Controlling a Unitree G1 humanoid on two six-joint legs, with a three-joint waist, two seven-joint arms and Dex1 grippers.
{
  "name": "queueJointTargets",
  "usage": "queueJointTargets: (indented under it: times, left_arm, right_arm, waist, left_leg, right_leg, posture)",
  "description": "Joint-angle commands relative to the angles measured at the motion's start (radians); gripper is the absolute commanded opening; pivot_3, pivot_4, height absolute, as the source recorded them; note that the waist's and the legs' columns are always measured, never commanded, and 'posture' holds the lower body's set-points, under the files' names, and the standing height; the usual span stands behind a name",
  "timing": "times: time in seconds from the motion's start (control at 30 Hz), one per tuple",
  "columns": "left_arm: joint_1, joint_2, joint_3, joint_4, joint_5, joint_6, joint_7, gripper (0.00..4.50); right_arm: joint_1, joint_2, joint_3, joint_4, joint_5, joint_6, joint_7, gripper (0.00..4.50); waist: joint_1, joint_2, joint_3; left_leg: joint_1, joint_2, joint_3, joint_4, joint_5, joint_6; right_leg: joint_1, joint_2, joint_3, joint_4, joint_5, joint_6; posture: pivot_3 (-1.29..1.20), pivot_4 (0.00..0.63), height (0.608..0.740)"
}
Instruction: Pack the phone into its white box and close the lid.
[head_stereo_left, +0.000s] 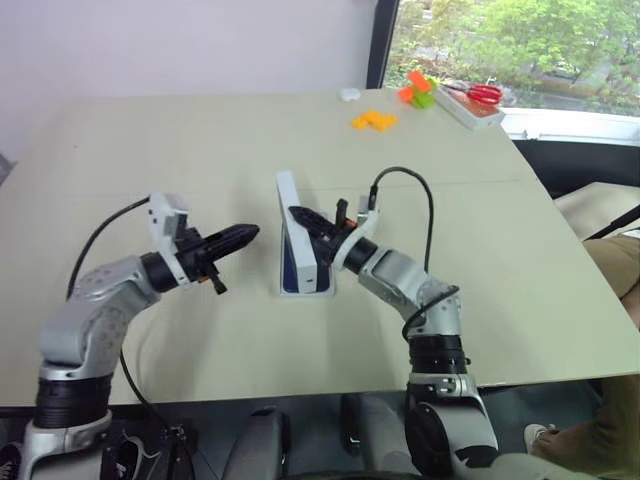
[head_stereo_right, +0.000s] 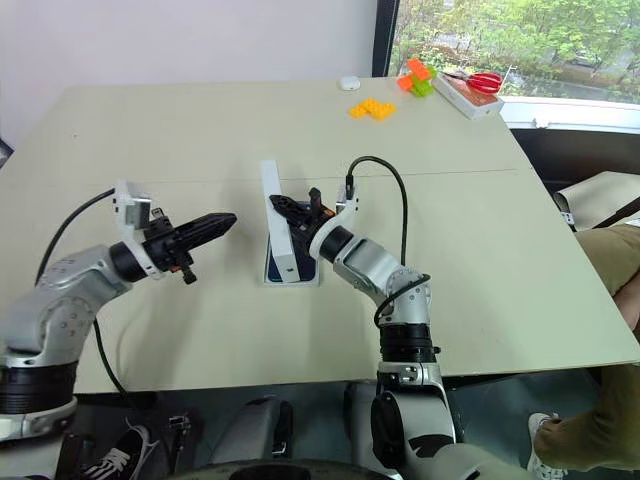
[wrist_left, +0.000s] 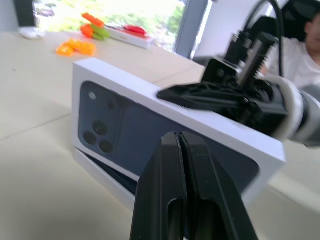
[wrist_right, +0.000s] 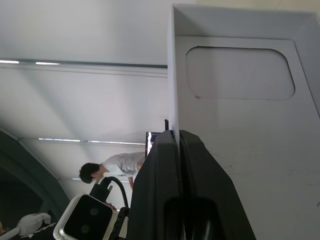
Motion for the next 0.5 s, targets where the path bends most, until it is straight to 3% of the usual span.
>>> queueJointTargets:
  times: [0.03, 0.4, 0.5]
  left_arm:
    - [-0.001, -0.015, -0.016, -0.034, 0.021, -0.036, 0.020, 0.10]
    - [-0.021, -0.077, -0.060, 0.011, 0.097, -0.104, 0.057, 0.10]
    - [-0.030, -0.105, -0.084, 0.019, 0.109, -0.115, 0.073, 0.00]
  right_arm:
    - [0.035, 0.005, -0.002, 0.034, -0.049, 0.003, -0.017, 0.00]
    - [0.074, -0.028, -0.015, 0.023, -0.070, 0.025, 0.014, 0.00]
    - [0.081, -0.009, -0.027, 0.032, -0.038, 0.027, 0.003, 0.93]
  waist:
    - [0.000, 0.000, 0.000]
    - [0.002, 0.000, 0.000]
    - [0.003, -0.001, 0.000]
  left_leg:
    - [0.000, 0.000, 0.000, 0.000, 0.000, 0.000]
    - [0.001, 0.000, 0.000, 0.000, 0.000, 0.000]
    - [0.001, 0.000, 0.000, 0.000, 0.000, 0.000]
  right_leg:
    - [0.000, 0.000, 0.000, 0.000, 0.000, 0.000]
    - [0.001, 0.000, 0.000, 0.000, 0.000, 0.000]
    - [0.001, 0.000, 0.000, 0.000, 0.000, 0.001]
  posture:
    - [0.00, 0.150, 0.740]
    - [0.00, 0.150, 0.740]
    - [0.00, 0.150, 0.740]
